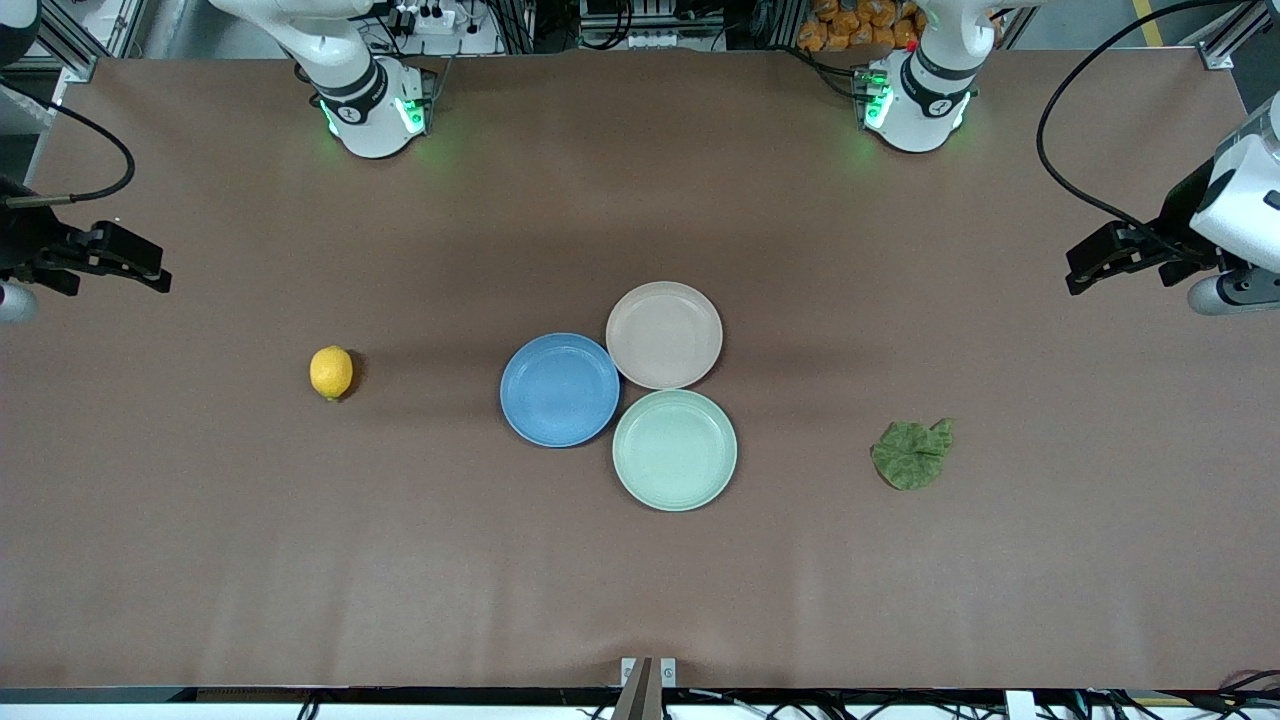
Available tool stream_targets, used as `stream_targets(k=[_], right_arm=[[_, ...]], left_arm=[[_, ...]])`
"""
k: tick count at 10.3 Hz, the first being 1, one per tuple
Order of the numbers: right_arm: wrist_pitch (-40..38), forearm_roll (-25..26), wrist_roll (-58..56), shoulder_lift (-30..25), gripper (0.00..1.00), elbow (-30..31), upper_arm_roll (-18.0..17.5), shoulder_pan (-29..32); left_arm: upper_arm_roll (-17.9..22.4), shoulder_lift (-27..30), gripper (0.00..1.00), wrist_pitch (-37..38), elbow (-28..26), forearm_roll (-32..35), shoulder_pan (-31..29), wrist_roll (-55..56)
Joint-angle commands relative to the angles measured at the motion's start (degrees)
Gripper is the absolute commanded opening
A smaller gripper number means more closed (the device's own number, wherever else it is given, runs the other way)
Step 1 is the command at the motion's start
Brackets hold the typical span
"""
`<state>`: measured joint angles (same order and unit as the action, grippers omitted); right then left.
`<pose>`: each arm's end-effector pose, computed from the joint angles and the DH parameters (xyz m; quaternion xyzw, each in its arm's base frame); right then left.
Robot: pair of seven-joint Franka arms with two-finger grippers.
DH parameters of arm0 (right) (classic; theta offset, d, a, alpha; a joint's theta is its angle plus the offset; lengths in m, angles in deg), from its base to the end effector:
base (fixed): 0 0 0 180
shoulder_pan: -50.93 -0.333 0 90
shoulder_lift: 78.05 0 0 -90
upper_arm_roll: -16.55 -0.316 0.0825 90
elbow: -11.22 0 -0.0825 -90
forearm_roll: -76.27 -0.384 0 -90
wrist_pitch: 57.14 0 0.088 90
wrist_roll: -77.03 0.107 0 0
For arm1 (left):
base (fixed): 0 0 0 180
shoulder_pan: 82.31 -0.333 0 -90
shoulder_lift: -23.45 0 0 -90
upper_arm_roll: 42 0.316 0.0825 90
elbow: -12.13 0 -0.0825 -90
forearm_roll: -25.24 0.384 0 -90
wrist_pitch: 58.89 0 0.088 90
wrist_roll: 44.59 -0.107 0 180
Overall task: Place lemon and lettuce in plates
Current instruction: 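Move the right gripper to the lemon while the left gripper approaches the lettuce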
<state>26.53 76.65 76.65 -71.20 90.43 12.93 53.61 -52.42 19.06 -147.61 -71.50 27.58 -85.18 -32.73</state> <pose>0.5804 0.0062 0.6351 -0.9997 -0.0111 0.0207 0.0004 0.5725 -0.0669 0.6323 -0.9991 -0.0385 -0.0089 0.0122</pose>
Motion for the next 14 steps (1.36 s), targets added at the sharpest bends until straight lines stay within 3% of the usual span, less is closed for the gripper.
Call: stream_targets(k=[1,4,7,12,14], right_arm=[[0.7,0.5,-0.7,-0.9,1.00,1.0,0.0,0.1],[0.4,0.6,-0.7,-0.6,1.00,0.8,0.0,0.1],[0.4,0.8,-0.8,-0.1,1.00,0.6,0.1,0.4],[-0.8,0.9,-0.9,4.2,1.00,3.2,0.1,1.3],[7.4,0.9,-1.1,5.5,1.00,9.2,0.1,2.5]], left_arm=[[0.2,1.4,1.00,0.7,-0.3,-1.5,-0.2,-1.7],[0.4,0.0,1.00,0.7,-0.5,-1.5,0.0,-2.0],[0.4,-5.6,1.00,-2.4,-1.7,-1.4,0.4,-1.8],[0.4,-16.3,1.00,-24.4,-12.1,-0.1,1.1,-1.9],[0.4,-20.6,1.00,-33.1,-15.9,-0.1,1.2,-1.8]])
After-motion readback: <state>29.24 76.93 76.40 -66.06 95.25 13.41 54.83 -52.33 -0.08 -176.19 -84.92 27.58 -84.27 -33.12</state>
